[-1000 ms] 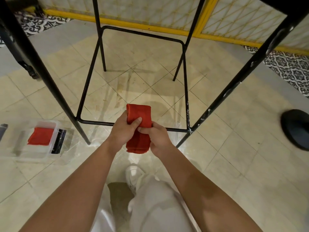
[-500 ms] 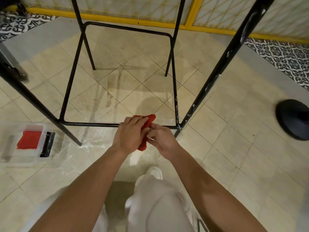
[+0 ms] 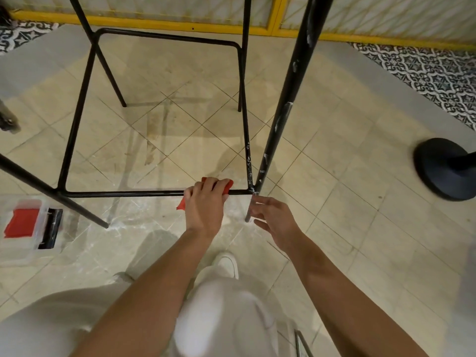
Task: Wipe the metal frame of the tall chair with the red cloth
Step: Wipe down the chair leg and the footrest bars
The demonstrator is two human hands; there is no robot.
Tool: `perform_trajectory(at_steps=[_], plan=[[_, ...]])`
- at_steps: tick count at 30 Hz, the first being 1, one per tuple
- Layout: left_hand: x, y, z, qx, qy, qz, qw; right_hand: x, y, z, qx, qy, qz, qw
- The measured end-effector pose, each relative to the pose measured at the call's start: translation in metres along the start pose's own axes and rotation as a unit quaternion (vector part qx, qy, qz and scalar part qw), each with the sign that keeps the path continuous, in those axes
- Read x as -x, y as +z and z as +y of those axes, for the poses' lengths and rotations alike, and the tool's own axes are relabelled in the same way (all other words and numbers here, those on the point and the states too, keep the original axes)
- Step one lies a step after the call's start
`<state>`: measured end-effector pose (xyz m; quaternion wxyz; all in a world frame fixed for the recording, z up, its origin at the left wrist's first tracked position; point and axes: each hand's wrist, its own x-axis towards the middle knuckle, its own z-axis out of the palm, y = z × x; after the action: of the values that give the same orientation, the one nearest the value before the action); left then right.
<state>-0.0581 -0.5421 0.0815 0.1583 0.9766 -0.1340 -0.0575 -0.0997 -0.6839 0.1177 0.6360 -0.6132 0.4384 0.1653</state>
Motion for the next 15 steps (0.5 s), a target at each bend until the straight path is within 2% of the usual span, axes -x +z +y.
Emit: perform_trajectory(at_steps=[5, 9, 15], plan=[[-0.010, 0.011, 0.021, 0.132, 0.064, -0.015, 0.989, -0.005, -0.013, -0.002, 0.093, -0.055, 0.061, 0.992], [-0.006, 0.013, 0.003, 0.143, 0.114, 0.010, 0.983, -0.003, -0.016, -0.005, 0.168, -0.117, 0.072, 0.976], [-0.006, 0.002, 0.007, 0.047, 0.008, -0.030, 0.998, 0.003, -0.016, -0.003, 0.199, -0.127, 0.036, 0.971]])
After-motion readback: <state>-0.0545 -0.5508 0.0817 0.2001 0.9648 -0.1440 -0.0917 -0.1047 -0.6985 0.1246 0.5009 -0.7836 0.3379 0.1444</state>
